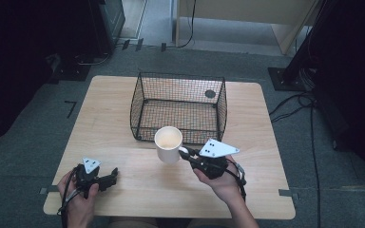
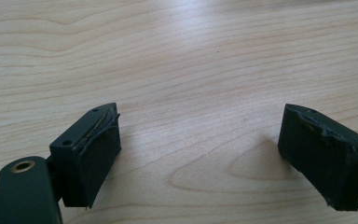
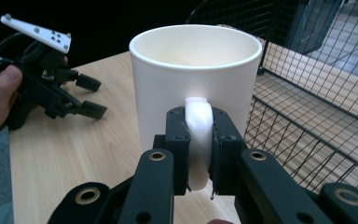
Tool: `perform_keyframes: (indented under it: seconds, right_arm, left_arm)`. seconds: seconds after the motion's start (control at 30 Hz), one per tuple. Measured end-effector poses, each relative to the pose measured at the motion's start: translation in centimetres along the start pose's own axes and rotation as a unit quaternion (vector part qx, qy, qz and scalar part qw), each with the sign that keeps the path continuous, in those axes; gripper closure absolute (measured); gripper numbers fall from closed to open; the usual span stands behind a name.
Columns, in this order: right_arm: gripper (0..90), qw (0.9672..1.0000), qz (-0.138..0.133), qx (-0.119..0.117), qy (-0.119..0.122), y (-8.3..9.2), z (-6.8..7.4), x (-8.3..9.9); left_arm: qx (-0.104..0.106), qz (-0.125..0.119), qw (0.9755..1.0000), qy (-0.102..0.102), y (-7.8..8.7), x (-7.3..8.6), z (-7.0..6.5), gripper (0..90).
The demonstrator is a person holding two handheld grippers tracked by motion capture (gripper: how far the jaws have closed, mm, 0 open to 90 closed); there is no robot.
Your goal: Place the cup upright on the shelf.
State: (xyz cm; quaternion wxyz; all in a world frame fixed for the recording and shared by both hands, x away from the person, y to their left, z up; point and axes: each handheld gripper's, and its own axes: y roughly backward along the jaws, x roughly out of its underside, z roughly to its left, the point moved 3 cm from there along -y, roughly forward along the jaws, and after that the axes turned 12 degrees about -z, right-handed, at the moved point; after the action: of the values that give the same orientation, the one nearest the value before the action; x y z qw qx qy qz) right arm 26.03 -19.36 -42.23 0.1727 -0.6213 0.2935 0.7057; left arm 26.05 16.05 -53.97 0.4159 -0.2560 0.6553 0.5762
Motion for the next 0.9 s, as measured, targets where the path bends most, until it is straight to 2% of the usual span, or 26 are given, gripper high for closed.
perform_keyframes:
  seconds: [0.5,0.9]
  right_arm:
    - [80.7,0.9998,-0.017,0.012,0.007,0.0,-1.5,-3.0]
    - [80.7,0.9989,-0.033,0.030,0.012,-1.2,-3.7,-5.5]
  left_arm:
    - [-0.001,0.000,1.0000,0.001,0.0,0.0,0.0,13.2]
    - [-0.001,0.000,1.0000,0.001,0.0,0.0,0.0,13.2]
